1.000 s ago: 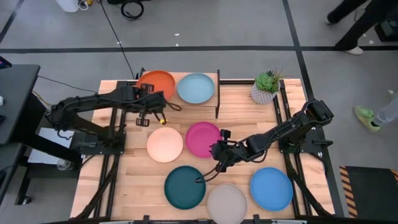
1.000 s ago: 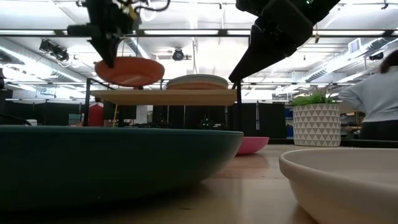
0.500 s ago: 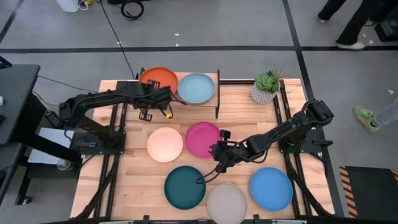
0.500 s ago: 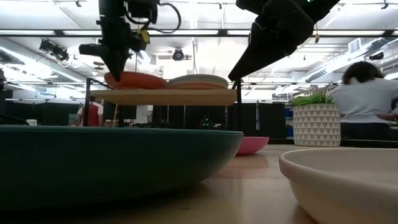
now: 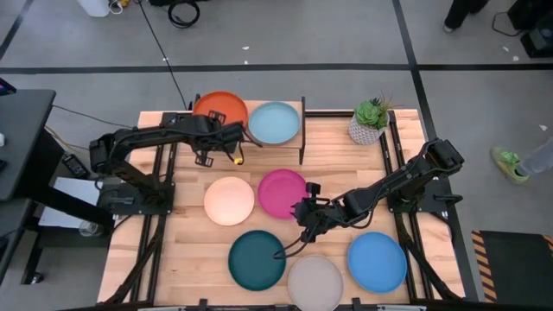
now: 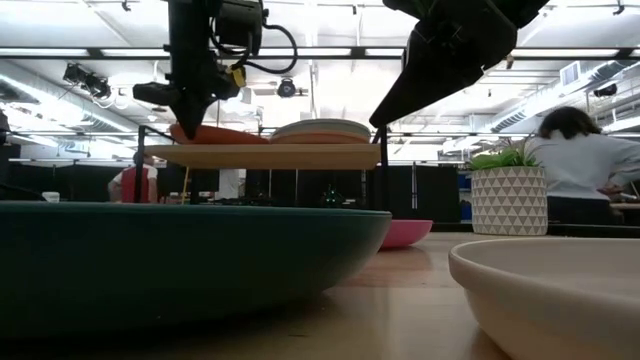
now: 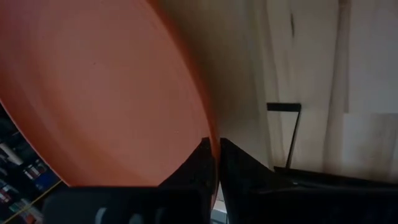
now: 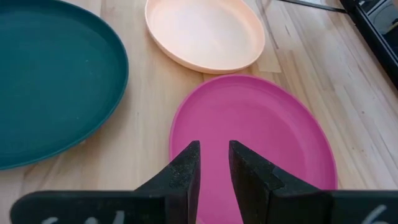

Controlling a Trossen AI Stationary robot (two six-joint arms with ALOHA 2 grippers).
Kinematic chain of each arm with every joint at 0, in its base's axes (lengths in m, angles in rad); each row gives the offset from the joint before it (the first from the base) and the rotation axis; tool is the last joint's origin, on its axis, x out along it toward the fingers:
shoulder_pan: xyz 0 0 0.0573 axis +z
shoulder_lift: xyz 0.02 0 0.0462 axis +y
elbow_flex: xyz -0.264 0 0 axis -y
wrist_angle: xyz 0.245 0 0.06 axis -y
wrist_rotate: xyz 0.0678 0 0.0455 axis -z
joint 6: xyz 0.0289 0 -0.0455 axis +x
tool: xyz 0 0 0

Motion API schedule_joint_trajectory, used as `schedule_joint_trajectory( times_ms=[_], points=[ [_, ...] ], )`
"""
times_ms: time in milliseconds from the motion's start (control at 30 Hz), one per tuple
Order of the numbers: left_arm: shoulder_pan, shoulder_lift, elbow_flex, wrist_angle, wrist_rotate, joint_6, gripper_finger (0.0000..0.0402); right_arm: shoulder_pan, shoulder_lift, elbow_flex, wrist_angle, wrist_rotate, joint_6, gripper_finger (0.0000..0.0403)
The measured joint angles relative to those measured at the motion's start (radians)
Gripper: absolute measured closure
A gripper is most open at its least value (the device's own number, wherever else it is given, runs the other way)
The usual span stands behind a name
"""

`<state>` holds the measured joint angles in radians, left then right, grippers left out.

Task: Place and stack plates onto a shelf
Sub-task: Put the orange plate on the shelf, then stack the dark blue plate on top of the orange plate on the shelf

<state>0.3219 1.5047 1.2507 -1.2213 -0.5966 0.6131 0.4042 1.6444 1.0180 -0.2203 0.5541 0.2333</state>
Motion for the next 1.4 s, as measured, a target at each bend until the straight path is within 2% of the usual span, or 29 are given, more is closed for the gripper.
schedule_joint_trajectory(
  times_ms=[433,733,1000,1200,1400],
  points=[
    [-0.018,-0.002,0.007,-0.01,0.018,-0.044,0.0377,0.0,0.0,0.0,0.01,0.0,0.002,0.0312],
    [-0.018,-0.002,0.104,-0.078,0.128,-0.136,0.0377,0.0,0.0,0.0,0.01,0.002,0.0,0.0312],
    [-0.019,-0.002,0.11,-0.113,0.179,-0.188,0.0375,0.0,0.0,0.0,0.01,0.003,0.0,0.0312],
    [-0.018,-0.002,0.111,-0.117,0.175,-0.212,0.0324,0.0,0.0,0.0,0.01,0.003,0.0,0.0312],
    [-0.042,-0.002,0.112,-0.15,0.096,-0.213,0.0263,0.0,0.0,0.0,0.01,0.003,0.0,0.0312]
  ],
)
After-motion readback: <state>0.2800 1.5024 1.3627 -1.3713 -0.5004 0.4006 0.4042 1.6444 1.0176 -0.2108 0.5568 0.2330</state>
